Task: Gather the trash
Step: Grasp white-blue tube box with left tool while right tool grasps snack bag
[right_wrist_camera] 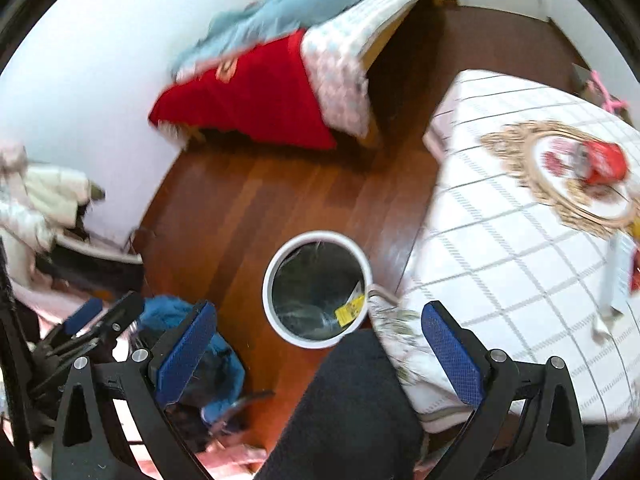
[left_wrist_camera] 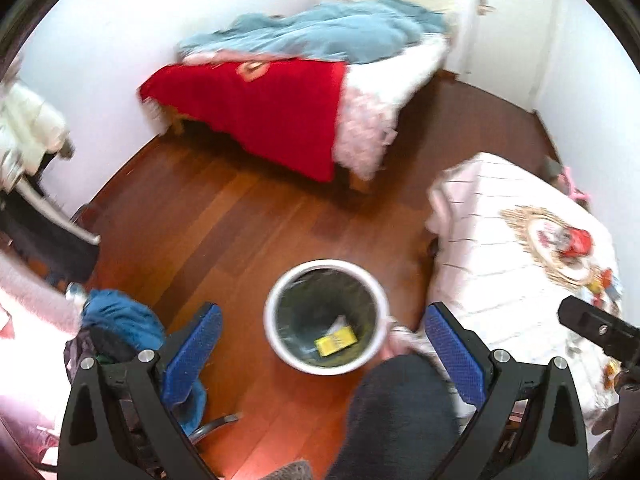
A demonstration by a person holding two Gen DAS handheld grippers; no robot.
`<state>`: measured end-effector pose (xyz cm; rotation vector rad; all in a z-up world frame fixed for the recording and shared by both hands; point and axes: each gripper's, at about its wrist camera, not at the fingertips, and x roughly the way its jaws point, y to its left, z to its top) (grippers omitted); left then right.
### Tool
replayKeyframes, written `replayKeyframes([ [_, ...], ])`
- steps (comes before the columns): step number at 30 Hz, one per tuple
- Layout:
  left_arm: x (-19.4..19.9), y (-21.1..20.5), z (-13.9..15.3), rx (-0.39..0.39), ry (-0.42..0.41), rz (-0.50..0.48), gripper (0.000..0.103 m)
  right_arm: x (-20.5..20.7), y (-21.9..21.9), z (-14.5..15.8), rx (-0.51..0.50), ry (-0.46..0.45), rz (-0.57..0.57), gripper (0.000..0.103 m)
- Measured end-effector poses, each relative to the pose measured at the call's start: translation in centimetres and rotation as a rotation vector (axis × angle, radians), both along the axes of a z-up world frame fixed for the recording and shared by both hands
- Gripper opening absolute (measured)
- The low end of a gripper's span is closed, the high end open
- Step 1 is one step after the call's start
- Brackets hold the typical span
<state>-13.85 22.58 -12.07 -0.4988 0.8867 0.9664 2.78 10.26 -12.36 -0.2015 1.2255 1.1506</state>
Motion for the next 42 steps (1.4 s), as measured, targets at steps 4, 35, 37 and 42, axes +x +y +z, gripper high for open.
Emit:
replayKeyframes([
  [4, 6.3, -2.9, -0.2, -0.022, -0.011, -0.113, 0.103, 4.3, -6.5, 1.0, 0.012, 0.008, -0.131, 0.103],
  [35, 43.1, -21.2, -17.8, -0.279, 0.286, -0.686, 0.034, 31.3, -35.6, -18.4, -0.296, 0.212, -0.949, 0.102],
  [37, 42.7, -21.3, -17.6, -0.262, 0.275, -0.688, 0.033, 31.1, -35.3, -18.5, -0.313, 0.186, -0.937, 0.096],
  [42, 40.0, -21.2, -16.5, -0.224, 0.243, -0.703, 0.032, 30.0, -34.9, -18.2, -0.318, 0.128, -0.898, 0.046],
])
